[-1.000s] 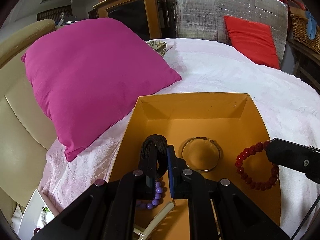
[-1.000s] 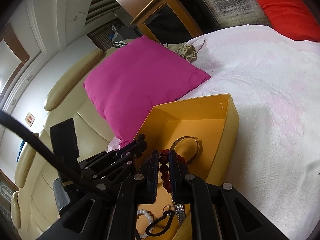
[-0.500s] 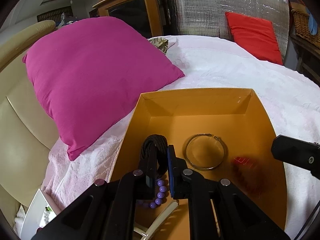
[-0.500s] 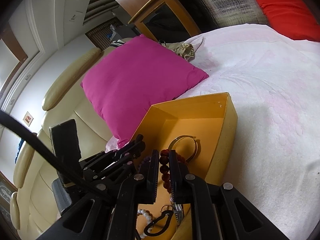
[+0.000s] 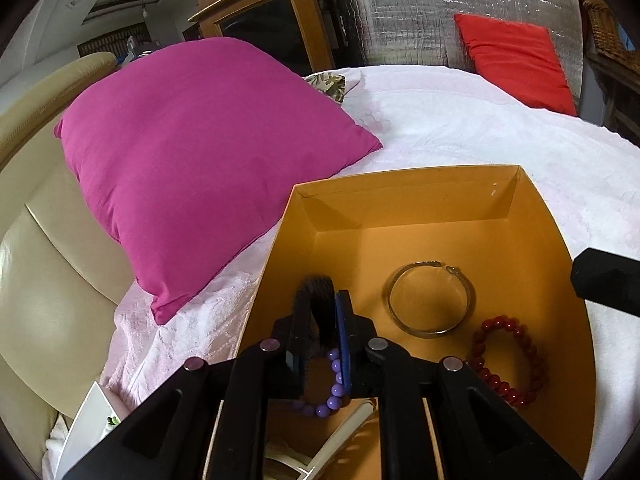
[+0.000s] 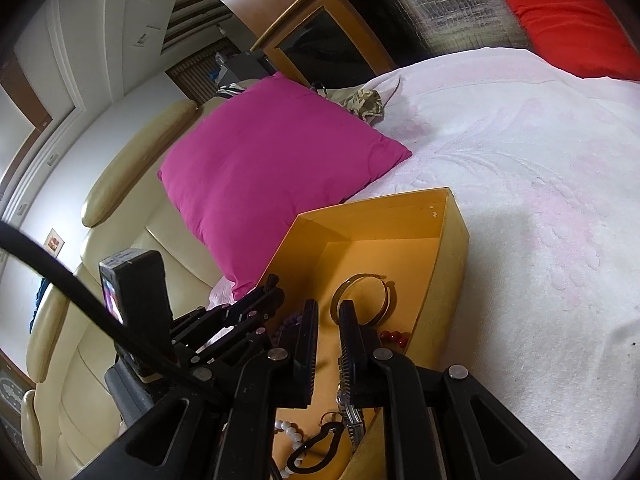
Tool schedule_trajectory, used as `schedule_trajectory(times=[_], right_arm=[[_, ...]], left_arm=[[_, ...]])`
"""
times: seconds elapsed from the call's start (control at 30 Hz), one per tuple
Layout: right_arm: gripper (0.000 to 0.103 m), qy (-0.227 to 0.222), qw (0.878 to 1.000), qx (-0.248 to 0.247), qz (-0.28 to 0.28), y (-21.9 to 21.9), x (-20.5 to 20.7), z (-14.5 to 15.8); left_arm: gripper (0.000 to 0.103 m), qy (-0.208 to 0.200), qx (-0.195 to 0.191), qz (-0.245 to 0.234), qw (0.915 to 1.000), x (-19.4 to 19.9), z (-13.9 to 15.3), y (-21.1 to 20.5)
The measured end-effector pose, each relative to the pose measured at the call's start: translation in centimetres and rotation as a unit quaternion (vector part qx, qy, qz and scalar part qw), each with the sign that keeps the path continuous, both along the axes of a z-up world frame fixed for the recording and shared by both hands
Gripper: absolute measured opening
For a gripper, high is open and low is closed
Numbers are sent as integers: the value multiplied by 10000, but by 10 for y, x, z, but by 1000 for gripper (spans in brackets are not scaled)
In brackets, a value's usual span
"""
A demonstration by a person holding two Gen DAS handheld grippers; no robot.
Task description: Organize jewelry
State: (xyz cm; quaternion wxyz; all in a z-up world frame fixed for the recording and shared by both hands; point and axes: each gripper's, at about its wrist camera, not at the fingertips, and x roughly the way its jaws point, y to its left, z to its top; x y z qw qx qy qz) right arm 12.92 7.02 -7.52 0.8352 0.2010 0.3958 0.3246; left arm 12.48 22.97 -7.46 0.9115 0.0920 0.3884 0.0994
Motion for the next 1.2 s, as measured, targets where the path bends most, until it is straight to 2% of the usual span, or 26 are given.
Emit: schedule_trajectory(times=[0.03,0.1,0.2,0.4,0.43,0.5,0.67,0.8,0.9,1.0,1.2], right_arm=[[14,3,10000,2,-7,0,0,0],[14,-2,10000,-10,-24,-1,0,1],[14,29,10000,0,-42,-2,1,1],[14,134,9999,-26,-71,-5,2,1],[16,166,9998,-72,-85,-6,2,1],[22,197,9997,-131,-107,-7,1,1],[23,-10,9990,-420,-177,-21,-23,10],[25,-192,9976,-631,-220,-30,-54,21],[31,-340,9967,-707,-229,-37,-88,32],[48,-458,9960,-754,-172,-40,-118,44],[50,-929,9910,-966,63,-39,-184,82]], left_arm=[[26,-8,27,13,10000,0,0,0],[51,-84,124,56,9999,-1,2,-1],[62,-195,210,79,9996,-3,6,-3],[68,-183,279,194,9993,-6,10,-3],[69,-213,305,249,9990,-10,14,-3],[79,-288,305,358,9985,-17,20,-2],[84,-500,124,846,9951,-54,45,1],[86,-643,431,1220,9895,-93,62,-2],[87,-722,595,1254,9877,-124,74,-4],[87,-777,513,1199,9884,-152,88,-4],[87,-1046,482,1194,9861,-210,132,-11]])
